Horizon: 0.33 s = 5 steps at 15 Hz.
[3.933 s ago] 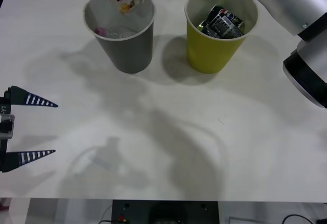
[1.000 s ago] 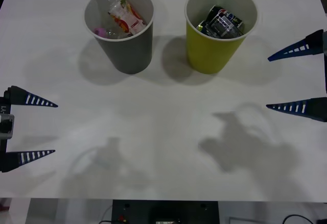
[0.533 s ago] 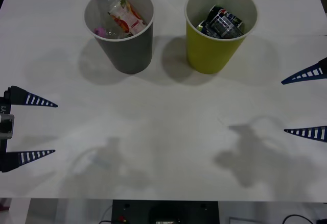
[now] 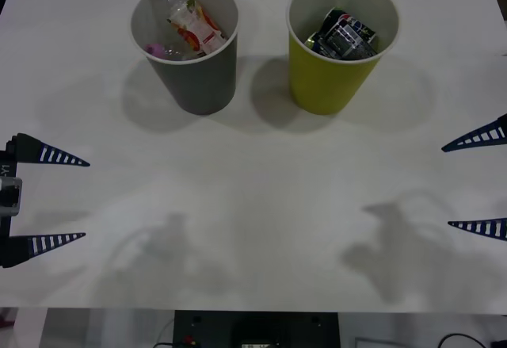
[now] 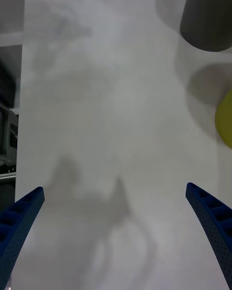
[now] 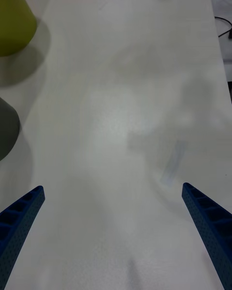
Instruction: Put the can into the green bin and the plastic bottle into the gray bin
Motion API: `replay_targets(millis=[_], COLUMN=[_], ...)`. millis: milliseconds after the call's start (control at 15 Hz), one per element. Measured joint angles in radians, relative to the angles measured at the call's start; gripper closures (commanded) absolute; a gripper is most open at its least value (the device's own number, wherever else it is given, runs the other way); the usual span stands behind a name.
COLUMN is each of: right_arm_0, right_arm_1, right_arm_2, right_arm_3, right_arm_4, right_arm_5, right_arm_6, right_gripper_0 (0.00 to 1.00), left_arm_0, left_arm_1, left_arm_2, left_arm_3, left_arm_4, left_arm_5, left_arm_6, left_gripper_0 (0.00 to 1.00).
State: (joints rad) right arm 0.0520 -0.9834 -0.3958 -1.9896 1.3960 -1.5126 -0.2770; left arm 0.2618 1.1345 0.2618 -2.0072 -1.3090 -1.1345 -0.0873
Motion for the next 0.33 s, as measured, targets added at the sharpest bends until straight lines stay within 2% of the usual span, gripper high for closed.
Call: replay_targets(millis=[333], right_arm_0=[0.011], right_arm_1=[0.000], right_arm_2=[0.001], right_arm_3=[0.000], right_arm_4=[0.015], right_arm_5=[0.000], right_arm_6=[0.004], right_gripper_0=[0.00], left_arm_0=[0.000], left_arm_1=[0.000], left_arm_2=[0.000], left_arm_3=[0.000], left_arm_4=[0.000], left_arm_5=[0.000], left_arm_6=[0.000], left_gripper_0=[0.02])
